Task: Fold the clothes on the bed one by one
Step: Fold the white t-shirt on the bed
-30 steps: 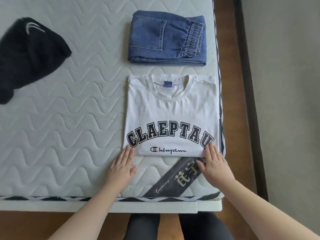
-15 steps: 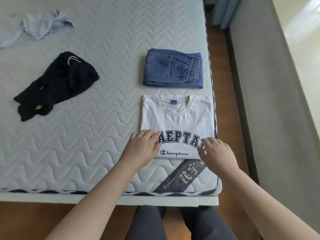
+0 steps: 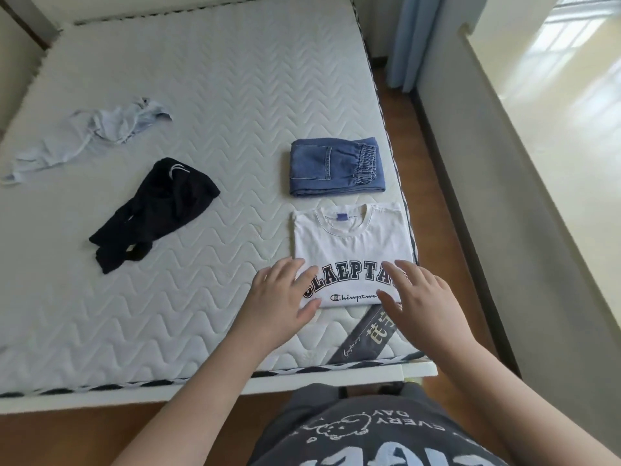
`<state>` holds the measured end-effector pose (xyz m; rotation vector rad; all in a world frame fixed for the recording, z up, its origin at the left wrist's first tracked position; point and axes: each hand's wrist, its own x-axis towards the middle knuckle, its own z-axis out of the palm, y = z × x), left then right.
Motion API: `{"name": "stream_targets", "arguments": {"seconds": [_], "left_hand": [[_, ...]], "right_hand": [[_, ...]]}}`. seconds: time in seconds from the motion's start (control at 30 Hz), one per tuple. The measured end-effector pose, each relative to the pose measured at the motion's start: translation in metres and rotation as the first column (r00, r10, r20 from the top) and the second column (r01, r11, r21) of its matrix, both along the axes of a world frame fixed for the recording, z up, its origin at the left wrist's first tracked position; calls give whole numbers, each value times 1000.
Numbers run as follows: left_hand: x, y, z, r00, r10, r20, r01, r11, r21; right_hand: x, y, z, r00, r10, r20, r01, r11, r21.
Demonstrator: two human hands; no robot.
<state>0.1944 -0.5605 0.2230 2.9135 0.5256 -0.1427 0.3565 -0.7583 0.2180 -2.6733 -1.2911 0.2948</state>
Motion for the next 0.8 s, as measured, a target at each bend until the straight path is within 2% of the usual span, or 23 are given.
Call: {"name": "stream_targets", "arguments": {"seconds": [0.07,0.27,0.5,0.63,0.8], "left_hand": [[-8,-2,5,1000,-12,14,12,999,41],[-19,-29,24,996,25,87,-38,989,146],[-46,-96,38,992,119,38,-122,988,93],[-78,-116,41,971,229,-66,-227,973,31],[-125,-114,51,942,325,-83,-318,944,81]], "right_hand": [[-10,-7,8,1000,-22,0,22,999,32],[-25,-36,26,989,15,144,-33,992,119],[-37,-75,32,987,94,127,-112,983,142],[-50,-77,32,982,168,90,-181,970,161],[-79,-55,34,956,287,68,-294,939,179]]}}
